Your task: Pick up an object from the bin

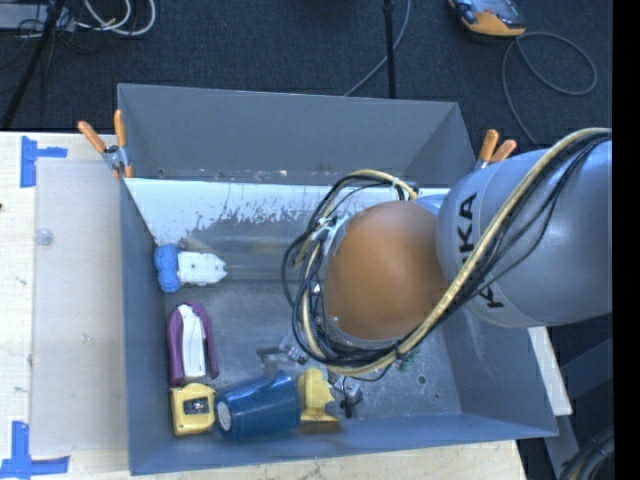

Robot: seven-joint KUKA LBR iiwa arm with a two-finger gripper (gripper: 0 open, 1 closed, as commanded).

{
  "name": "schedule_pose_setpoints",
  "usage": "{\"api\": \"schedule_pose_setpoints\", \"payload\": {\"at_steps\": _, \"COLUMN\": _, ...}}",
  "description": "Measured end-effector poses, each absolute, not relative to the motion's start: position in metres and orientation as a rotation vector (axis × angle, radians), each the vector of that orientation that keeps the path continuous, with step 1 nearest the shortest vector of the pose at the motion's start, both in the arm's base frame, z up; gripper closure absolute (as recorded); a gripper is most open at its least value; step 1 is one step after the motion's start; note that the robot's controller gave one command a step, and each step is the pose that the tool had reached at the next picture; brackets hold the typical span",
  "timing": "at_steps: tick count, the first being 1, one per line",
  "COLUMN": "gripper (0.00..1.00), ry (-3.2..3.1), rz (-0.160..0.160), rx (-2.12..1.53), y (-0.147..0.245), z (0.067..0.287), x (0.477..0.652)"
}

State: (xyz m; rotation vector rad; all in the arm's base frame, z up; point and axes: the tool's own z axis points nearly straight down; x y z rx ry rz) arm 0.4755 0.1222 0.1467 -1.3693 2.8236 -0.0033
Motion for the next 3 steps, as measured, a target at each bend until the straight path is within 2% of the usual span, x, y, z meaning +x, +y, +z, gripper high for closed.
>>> {"api": "schedule_pose_setpoints", "payload": {"at_steps": 1, "gripper": 0.0, "ry": 2.581, "rz": -0.007, "rx": -1.77, "y": 0.144, "z": 0.138, "x": 0.477}}
{"api": "schedule_pose_setpoints", "payload": {"at_steps": 2, "gripper": 1.0, "ry": 2.654, "rz": -0.033, "rx": -1.652, "y": 0.176, "z": 0.105, "x": 0.482}}
{"api": "schedule_pose_setpoints", "payload": {"at_steps": 3, "gripper": 1.0, "ry": 2.655, "rz": -0.033, "rx": -1.651, "y": 0.176, "z": 0.105, "x": 0.482}}
